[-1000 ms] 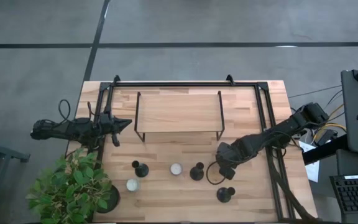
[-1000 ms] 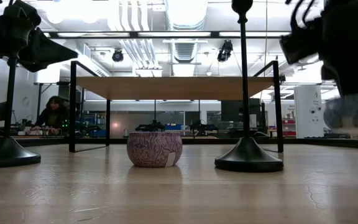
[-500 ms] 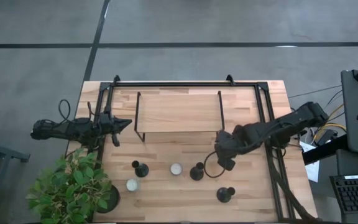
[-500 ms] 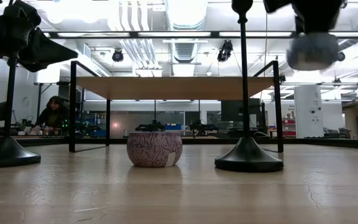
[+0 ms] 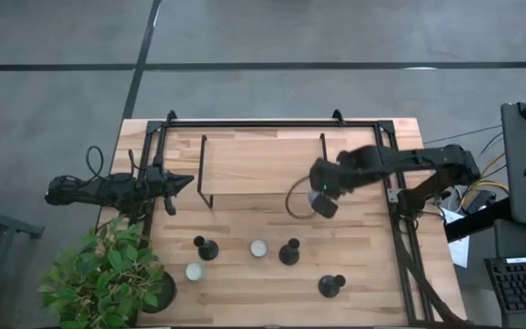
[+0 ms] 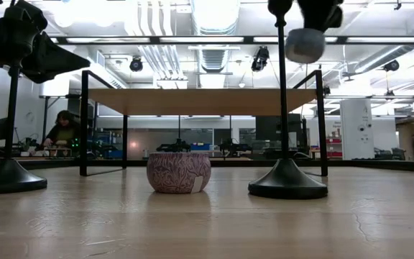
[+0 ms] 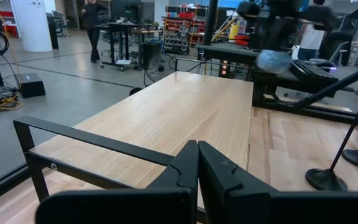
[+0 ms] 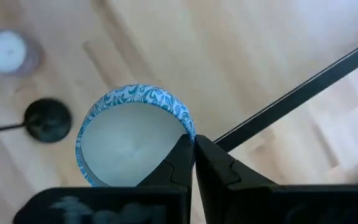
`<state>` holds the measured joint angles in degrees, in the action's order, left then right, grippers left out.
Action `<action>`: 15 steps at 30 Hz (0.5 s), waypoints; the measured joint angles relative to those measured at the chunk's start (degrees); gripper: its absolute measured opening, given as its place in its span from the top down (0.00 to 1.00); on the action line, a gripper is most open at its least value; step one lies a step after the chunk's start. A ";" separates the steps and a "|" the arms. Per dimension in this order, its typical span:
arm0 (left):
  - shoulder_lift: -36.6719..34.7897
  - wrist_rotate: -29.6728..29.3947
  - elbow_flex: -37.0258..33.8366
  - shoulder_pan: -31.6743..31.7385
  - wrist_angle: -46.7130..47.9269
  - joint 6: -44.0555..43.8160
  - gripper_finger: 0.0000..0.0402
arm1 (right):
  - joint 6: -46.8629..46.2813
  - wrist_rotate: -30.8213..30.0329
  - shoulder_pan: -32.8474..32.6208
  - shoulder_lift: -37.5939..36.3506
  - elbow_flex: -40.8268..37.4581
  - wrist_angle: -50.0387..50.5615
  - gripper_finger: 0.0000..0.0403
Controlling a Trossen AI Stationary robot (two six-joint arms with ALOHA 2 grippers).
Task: Pick & Place candle stick holders
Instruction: Put the blue patterned candle on the shelf
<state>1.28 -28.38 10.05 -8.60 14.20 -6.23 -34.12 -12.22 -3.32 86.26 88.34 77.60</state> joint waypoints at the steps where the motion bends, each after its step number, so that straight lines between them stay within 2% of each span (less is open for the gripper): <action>1: 0.00 0.00 0.01 0.02 0.02 0.01 0.98 | 1.13 0.02 1.54 0.00 0.21 0.00 0.98; 8: 0.00 -0.02 0.01 0.01 0.02 0.01 0.98 | 9.21 0.41 14.02 -0.02 2.37 -1.33 0.98; 15: 0.00 -0.01 0.00 0.00 0.00 0.00 0.98 | 13.78 6.89 25.81 0.32 3.34 -7.40 0.98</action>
<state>1.28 -28.39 10.05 -8.60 14.20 -6.23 -20.34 -5.33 22.48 86.58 91.68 70.20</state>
